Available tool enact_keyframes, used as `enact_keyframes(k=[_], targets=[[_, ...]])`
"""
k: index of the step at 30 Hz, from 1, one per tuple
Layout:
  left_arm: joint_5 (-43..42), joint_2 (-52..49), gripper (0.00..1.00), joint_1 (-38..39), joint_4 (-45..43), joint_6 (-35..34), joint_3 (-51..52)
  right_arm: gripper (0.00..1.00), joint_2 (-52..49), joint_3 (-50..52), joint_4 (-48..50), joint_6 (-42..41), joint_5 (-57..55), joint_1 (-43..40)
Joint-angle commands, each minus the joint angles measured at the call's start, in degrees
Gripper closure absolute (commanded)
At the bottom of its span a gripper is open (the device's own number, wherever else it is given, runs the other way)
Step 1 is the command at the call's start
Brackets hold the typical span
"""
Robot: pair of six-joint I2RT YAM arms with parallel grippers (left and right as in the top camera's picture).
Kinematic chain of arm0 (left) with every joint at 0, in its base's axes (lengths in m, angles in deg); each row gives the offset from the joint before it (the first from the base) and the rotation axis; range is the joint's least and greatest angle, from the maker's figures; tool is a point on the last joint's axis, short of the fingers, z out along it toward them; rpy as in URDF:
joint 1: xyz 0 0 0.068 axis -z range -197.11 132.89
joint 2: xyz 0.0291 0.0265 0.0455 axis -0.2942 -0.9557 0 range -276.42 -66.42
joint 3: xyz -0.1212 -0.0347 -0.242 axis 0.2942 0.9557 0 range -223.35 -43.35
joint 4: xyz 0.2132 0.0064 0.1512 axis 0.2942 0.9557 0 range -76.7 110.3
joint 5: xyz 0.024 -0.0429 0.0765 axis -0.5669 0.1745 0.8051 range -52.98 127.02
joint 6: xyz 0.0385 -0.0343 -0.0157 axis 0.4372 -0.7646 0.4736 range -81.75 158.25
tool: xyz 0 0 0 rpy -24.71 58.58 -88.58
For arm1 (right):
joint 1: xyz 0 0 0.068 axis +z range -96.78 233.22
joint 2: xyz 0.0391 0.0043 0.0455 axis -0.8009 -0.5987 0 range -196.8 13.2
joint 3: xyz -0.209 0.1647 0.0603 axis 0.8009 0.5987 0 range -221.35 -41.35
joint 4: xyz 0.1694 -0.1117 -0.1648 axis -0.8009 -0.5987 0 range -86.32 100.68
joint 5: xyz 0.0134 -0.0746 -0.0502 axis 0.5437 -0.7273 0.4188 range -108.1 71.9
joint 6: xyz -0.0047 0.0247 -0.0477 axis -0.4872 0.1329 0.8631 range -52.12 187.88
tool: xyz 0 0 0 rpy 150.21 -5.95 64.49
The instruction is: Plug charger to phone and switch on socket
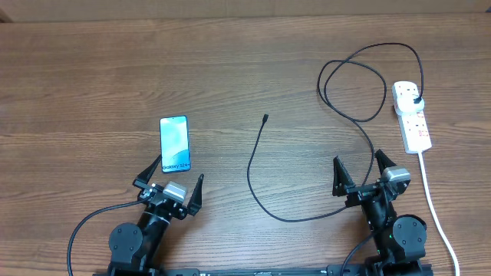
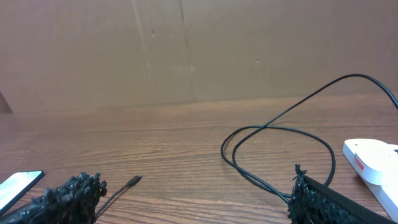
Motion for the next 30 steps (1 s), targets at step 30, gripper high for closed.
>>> enact_keyframes(k=[30], targets=[[1.3,-0.7,0.0,-0.2,-1.1,-5.7,-6.3,0.0,0.6,0.6,0.3,0.0,-0.1,0.3]])
